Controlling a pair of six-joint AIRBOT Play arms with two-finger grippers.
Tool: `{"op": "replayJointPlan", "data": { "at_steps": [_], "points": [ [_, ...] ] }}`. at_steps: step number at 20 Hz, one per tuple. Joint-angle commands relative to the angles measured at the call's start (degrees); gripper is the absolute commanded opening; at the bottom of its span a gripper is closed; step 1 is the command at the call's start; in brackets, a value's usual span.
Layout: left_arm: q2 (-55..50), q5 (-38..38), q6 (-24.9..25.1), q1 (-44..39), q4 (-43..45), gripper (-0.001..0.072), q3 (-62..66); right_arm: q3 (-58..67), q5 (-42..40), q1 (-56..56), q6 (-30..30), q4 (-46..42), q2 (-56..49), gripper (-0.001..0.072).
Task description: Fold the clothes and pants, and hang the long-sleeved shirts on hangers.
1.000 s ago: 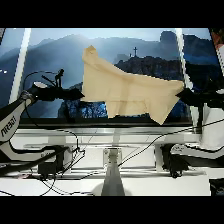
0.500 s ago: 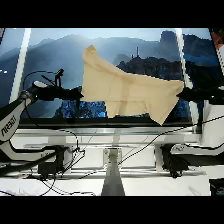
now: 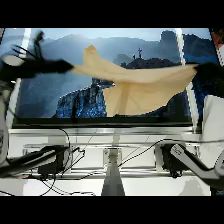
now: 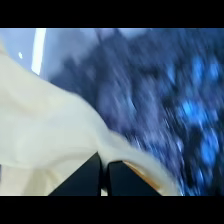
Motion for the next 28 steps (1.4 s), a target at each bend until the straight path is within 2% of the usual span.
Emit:
{"op": "replayJointPlan", "data": {
  "at_steps": [1,3,8,10,12,15,17,19,23,25,28],
  "points": [
    [10.56,2.23,-0.13,2.67,-0.15,0.0012,8.13,5.42,-0.04,0.02,-0.04,8.98,10.75,0.0013],
    [18.69,9.29,-0.11,4.48,-0.09,0.0012,9.16,9.92,-0.15,0.02,0.00,10.80,15.28,0.0013],
    [37.51,34.07,-0.07,9.49,-0.02,0.0013,9.16,22.45,-4.74,0.02,0.70,14.16,23.74,0.0013],
    [42.88,39.52,-0.07,11.06,1.51,0.0012,9.16,26.77,-6.75,0.02,2.16,14.29,25.90,0.0013],
    [47.08,41.66,-0.07,11.76,3.91,0.0013,9.16,30.56,-6.93,0.02,2.21,14.56,27.39,0.0012],
    [50.10,40.46,-0.11,11.78,8.22,0.0012,9.16,33.86,-7.04,0.02,4.13,14.43,27.85,0.0012],
    [49.09,32.33,-0.37,11.78,8.39,0.0012,9.07,33.75,-4.92,0.00,7.08,12.96,26.77,0.0011],
    [44.98,22.91,-5.25,11.78,8.59,0.0012,8.28,32.48,-1.01,0.02,10.99,11.85,23.85,0.0011],
    [27.26,11.47,-10.16,11.39,8.35,0.0011,7.39,27.71,2.62,0.33,16.39,10.64,13.16,0.0010],
    [16.61,6.38,-10.16,9.44,8.15,0.0011,7.39,23.50,4.39,4.46,17.05,7.32,5.88,0.0011],
    [0.92,7.67,-8.96,4.94,8.15,0.0012,7.39,17.27,0.61,15.34,16.63,-2.19,-5.40,0.0012]
  ]
}}
